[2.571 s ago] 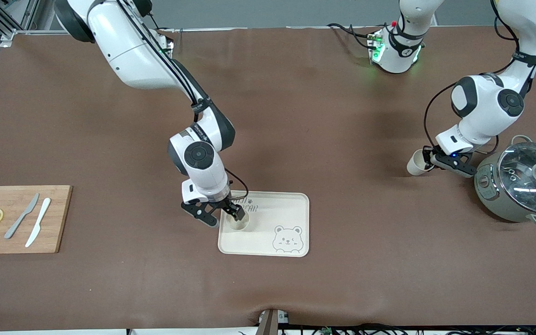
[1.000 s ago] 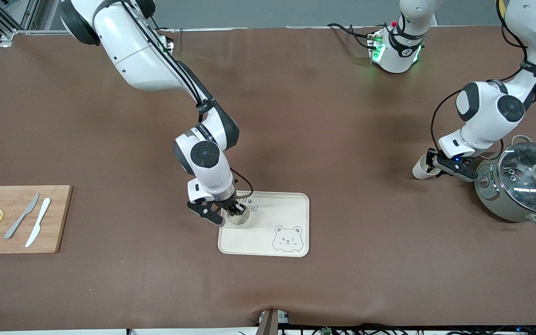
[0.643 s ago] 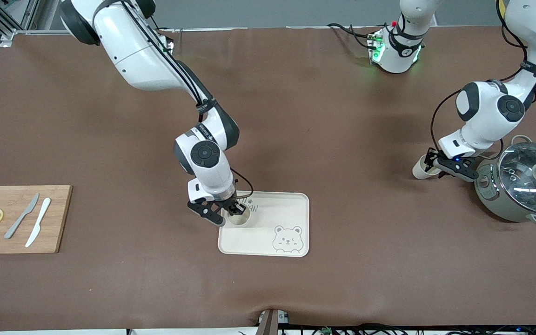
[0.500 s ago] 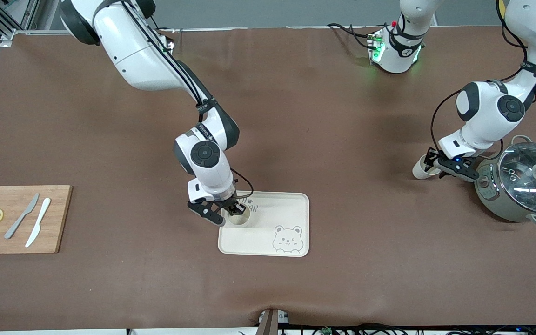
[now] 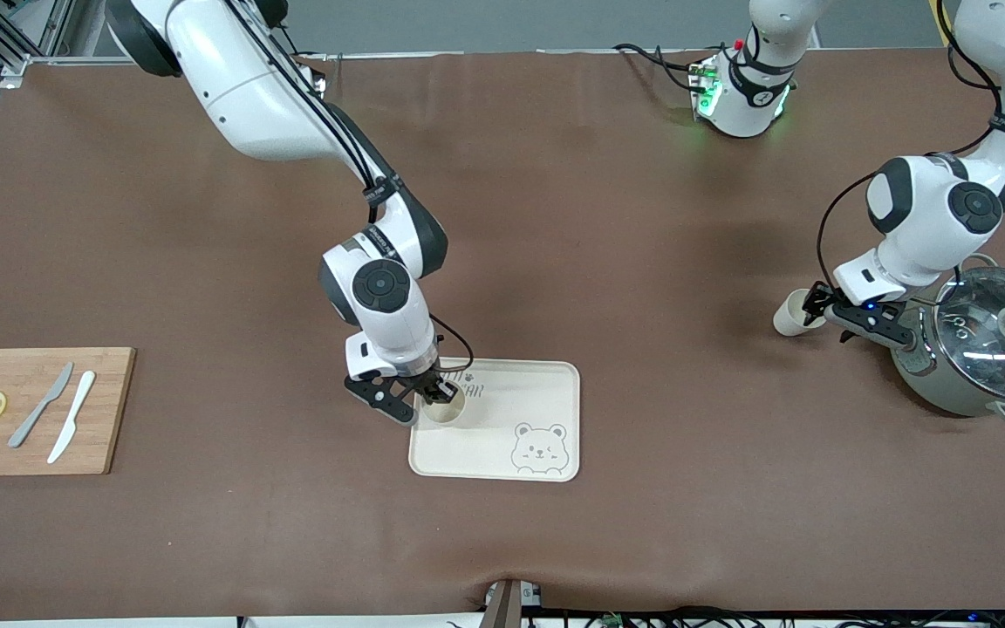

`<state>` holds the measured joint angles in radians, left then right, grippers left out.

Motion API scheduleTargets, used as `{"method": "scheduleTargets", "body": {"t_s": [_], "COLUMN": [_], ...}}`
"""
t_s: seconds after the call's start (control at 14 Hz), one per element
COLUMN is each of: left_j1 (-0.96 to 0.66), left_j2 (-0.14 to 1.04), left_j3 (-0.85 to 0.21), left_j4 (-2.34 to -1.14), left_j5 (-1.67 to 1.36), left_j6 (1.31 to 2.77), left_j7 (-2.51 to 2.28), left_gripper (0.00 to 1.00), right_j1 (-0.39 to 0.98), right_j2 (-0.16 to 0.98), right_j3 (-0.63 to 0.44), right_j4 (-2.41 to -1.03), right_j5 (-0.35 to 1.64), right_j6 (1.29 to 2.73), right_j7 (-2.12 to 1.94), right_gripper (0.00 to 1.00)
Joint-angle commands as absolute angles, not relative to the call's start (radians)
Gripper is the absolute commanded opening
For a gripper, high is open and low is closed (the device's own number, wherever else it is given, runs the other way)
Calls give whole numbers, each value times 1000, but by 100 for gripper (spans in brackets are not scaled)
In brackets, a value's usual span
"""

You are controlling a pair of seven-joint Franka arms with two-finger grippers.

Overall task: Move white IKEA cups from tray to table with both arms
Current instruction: 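Grasp the second cup with the right gripper and carry it toward the cutting board, then set the cups on the table and open both grippers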

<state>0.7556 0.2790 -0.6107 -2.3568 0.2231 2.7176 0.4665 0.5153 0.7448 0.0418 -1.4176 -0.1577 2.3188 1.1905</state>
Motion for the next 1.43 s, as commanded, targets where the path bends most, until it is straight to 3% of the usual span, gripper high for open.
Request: {"method": "scheduleTargets", "body": {"t_s": [0.0,0.36,0.64,0.86,0.93,1.36], "left_j1": [761,762,762,762,761,735], "left_j2": [207,127,65,51,54,89], "left_j3": [-621,-669,-707,-736,-739,-795], "left_j4": [-2352,-2330,-2267,-2148,-2104,-1912], "left_j5": [249,244,213,73,42,28], "left_j6": [2643,2531,2436,2306,2263,2134], "left_j7": [433,377,351,348,339,105], "left_gripper": [71,77,93,96,100,100], "right_j1": [496,391,246,160,134,29], "right_j2": [645,484,319,249,233,181], "right_j3": [48,48,48,48,48,45], "right_j4": [-1434,-1460,-1627,-1724,-1756,-2035], "right_j5": [-166,-114,-80,-78,-78,-78], "right_j6": [2189,1964,1950,1960,1976,2324], "right_j7": [1134,806,482,333,289,135], "right_gripper": [0,0,0,0,0,0]}}
